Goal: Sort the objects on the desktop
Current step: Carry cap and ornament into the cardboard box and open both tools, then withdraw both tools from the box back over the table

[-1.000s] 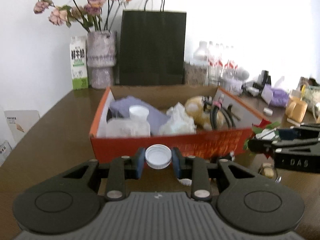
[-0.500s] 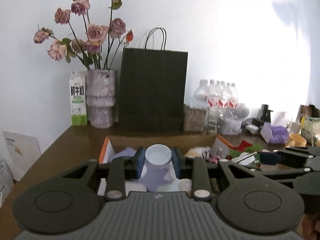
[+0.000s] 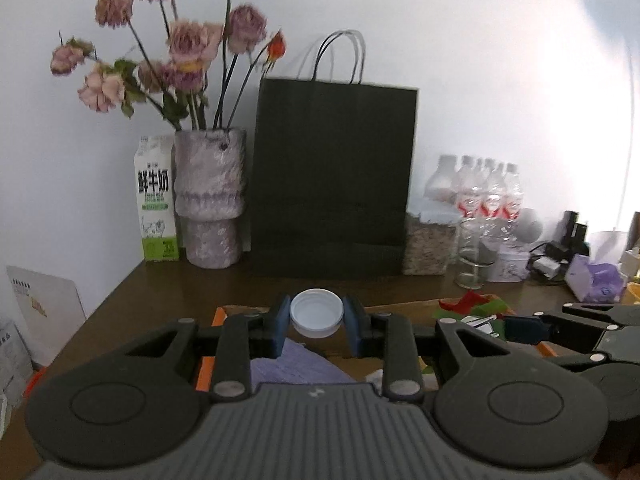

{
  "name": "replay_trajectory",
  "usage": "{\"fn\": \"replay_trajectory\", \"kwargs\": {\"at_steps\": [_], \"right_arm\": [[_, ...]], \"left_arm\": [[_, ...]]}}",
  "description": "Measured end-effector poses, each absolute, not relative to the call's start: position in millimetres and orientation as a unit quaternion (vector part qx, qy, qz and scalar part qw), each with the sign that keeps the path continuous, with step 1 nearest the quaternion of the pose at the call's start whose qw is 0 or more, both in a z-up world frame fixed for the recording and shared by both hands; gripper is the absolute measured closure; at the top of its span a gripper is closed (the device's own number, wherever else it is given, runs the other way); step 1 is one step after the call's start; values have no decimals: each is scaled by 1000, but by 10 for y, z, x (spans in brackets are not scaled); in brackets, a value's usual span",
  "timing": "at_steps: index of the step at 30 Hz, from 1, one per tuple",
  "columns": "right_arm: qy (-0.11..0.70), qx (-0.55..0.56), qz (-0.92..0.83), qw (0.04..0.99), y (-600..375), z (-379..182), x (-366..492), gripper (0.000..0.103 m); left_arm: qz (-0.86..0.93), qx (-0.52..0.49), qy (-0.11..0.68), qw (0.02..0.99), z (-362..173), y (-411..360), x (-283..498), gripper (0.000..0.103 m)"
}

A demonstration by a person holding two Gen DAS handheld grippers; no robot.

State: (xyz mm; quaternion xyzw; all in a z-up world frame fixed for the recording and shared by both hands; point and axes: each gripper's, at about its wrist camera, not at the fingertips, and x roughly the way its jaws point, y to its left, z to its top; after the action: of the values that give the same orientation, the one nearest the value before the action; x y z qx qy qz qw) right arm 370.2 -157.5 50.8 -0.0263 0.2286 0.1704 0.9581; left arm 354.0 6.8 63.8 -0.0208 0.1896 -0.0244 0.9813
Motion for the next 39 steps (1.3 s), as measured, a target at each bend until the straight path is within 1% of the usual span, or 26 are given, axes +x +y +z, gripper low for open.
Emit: {"fn": "replay_trajectory", "kwargs": {"at_steps": [4, 9, 16, 20, 22, 23, 24, 25, 26, 27, 28, 29, 30, 31, 33, 39], "right_arm": [[252, -17, 165, 953, -1486, 358, 3986, 53], [268, -27, 165, 949, -1446, 175, 4087, 53], [279, -28, 164, 946, -1468, 93, 4097, 52], [281, -32, 164, 945, -1479, 95, 4074, 50], [280, -32, 165, 945, -1489, 106, 4057, 47], [279, -32, 164, 946, -1498, 117, 4049, 42], [278, -32, 162, 946, -1507, 131, 4043, 40], [277, -33, 157, 947, -1522, 145, 4034, 35], [275, -33, 151, 949, -1543, 162, 4027, 28], [273, -31, 145, 950, -1575, 184, 4024, 24], [271, -28, 141, 952, -1608, 206, 4020, 15], [268, -24, 139, 953, -1646, 230, 4011, 10], [266, -19, 141, 953, -1680, 252, 4002, 9], [266, -15, 143, 953, -1711, 272, 3996, 7], [263, -5, 146, 954, -1758, 317, 3966, 1], [246, -4, 156, 957, -1768, 410, 3859, 0]], "left_arm": [[-16, -32, 217, 976, 454, 148, 3758, 74], [-8, -30, 248, 968, 264, 186, 3884, 74], [-4, -7, 255, 967, 195, 101, 3857, 73], [2, 2, 256, 967, 191, 86, 3839, 73], [5, 8, 252, 968, 206, 68, 3816, 70], [9, 13, 251, 968, 214, 57, 3805, 64], [16, 16, 251, 968, 224, 57, 3802, 51], [26, 16, 250, 968, 238, 61, 3796, 44], [34, 17, 247, 968, 256, 67, 3787, 34], [34, 16, 242, 970, 279, 74, 3770, 29], [33, 14, 239, 970, 305, 83, 3761, 25], [37, 11, 237, 971, 330, 89, 3748, 16], [42, 9, 234, 971, 354, 99, 3736, 5], [48, 9, 229, 972, 380, 106, 3726, 0], [46, 8, 222, 974, 427, 111, 3697, 0], [43, 8, 214, 976, 490, 81, 3644, 0]]}}
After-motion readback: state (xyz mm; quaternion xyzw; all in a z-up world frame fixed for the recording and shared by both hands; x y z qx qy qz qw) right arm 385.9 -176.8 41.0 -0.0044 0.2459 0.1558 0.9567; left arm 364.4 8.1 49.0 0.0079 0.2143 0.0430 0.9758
